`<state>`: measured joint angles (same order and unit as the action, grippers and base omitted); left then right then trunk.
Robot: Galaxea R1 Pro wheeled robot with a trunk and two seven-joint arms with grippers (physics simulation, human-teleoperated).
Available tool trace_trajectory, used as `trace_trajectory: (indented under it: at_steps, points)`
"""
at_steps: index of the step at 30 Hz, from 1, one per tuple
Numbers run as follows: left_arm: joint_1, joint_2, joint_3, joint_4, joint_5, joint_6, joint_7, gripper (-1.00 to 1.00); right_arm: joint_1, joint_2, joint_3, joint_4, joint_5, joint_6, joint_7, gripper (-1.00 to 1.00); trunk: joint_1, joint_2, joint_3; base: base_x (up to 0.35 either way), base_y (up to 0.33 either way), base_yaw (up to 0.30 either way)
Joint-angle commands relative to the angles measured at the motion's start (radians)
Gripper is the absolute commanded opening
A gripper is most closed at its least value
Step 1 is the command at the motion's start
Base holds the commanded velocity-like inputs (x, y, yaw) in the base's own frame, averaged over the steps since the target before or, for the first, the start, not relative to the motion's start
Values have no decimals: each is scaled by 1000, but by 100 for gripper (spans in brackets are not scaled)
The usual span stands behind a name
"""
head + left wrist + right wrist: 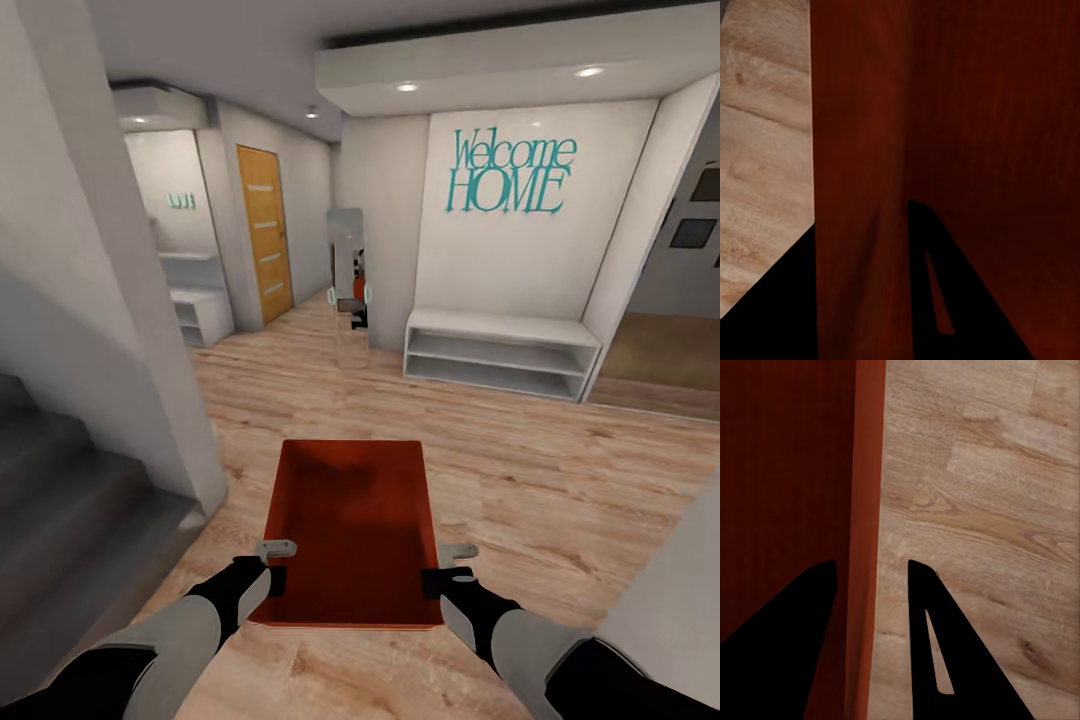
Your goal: Move the two storage containers from the living room to the garage. In the garage, place one container on the floor and stack the other container on top of it (either order is fine).
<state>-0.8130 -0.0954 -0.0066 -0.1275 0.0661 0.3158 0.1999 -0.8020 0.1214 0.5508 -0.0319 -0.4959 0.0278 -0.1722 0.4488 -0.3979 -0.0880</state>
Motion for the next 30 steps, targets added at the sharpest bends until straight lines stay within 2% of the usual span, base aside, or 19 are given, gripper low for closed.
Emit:
trace_trajectory:
  at_steps: [1,30]
  points:
    - [-1,11,5,-6,-26,3,9,-100,0,0,15,4,-18,3,-5,-100,1,-2,-2,322,0,0]
    - [-1,11,5,-6,-26,3,9,-100,0,0,15,4,-19,3,-4,-100,1,-2,-2,322,0,0]
